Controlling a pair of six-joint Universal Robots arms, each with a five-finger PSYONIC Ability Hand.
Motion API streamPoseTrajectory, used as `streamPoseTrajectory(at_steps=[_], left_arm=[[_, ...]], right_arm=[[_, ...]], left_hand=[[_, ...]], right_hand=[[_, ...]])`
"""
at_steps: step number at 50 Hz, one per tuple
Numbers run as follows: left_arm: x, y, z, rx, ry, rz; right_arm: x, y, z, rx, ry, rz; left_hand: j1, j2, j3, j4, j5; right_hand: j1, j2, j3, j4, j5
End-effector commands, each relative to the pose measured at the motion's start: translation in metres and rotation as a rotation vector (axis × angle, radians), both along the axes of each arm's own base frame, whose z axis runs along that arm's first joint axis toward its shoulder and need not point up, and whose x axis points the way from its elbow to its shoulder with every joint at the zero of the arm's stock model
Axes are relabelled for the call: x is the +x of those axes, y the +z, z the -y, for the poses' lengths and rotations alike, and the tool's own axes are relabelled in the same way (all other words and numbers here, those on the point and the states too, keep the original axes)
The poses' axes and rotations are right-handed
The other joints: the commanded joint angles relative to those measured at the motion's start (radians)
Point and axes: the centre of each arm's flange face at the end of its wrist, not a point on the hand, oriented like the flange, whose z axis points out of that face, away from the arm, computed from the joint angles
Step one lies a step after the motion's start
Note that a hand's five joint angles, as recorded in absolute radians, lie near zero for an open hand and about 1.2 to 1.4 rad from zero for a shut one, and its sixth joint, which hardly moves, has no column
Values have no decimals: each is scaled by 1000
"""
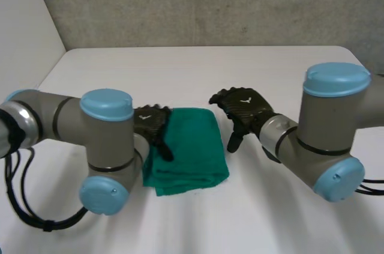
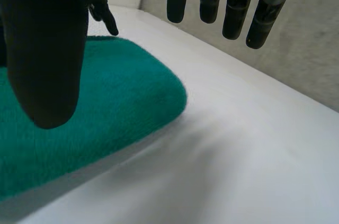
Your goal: Fold the towel.
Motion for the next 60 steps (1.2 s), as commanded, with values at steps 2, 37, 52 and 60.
streamPoseTrajectory(at_steps=[2,37,52,60], left_arm=[[25,-6,-11,78,50,68],[51,177,-25,-253,76,-174],[81,202,-16,-216,93,-296],[82,207,-20,-233,86,-303]], right_arm=[[30,-15,-12,54,86,-24],[-42,159,5,-438,-409,191],[-67,153,9,-366,-440,86],[-67,158,1,-380,-409,96]], left_hand=[[22,22,14,20,1],[-23,-23,-31,-25,-44],[-23,-23,-31,-25,-44],[-23,-23,-31,-25,-44]], right_hand=[[-18,-41,-34,-52,-58],[-18,-41,-34,-52,-58],[-18,-41,-34,-52,-58],[-18,-41,-34,-52,-58]])
